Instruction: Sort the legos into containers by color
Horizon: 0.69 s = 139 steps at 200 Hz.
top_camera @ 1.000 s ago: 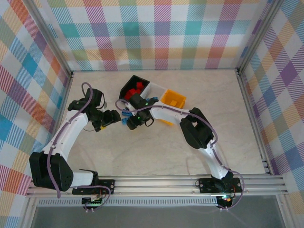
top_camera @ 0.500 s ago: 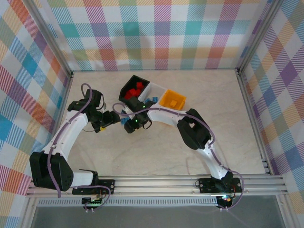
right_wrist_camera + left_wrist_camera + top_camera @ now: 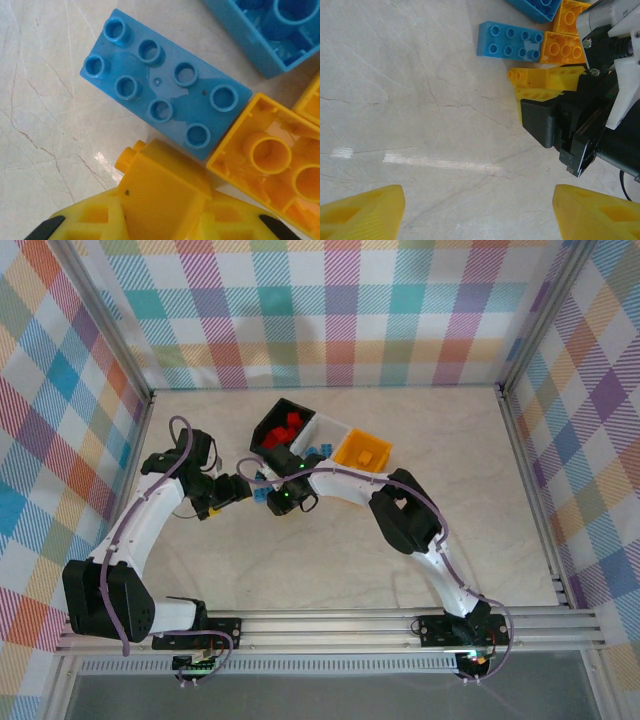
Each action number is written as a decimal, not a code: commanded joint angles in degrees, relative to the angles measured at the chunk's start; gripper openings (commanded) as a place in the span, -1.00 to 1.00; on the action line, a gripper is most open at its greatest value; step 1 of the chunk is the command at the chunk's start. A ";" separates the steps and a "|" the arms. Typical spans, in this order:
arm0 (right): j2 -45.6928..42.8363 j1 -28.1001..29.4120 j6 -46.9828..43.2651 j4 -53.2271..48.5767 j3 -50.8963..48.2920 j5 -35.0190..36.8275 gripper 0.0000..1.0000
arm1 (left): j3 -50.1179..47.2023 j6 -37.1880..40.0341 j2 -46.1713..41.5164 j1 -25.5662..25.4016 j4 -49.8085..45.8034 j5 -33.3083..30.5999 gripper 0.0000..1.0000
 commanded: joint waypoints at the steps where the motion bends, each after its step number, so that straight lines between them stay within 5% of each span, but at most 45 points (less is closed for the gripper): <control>1: -1.45 0.20 -0.19 -0.71 -1.15 0.56 -0.48 | -0.27 1.16 -0.26 0.84 -0.24 0.94 0.56; 74: -26.29 -7.80 4.62 1.02 -21.32 1.59 -0.49 | -0.27 1.94 7.49 -0.83 4.37 0.94 0.52; 139: -28.06 -19.09 1.68 0.61 -24.03 4.14 -0.46 | 6.96 1.49 22.20 -7.29 7.34 -1.07 0.51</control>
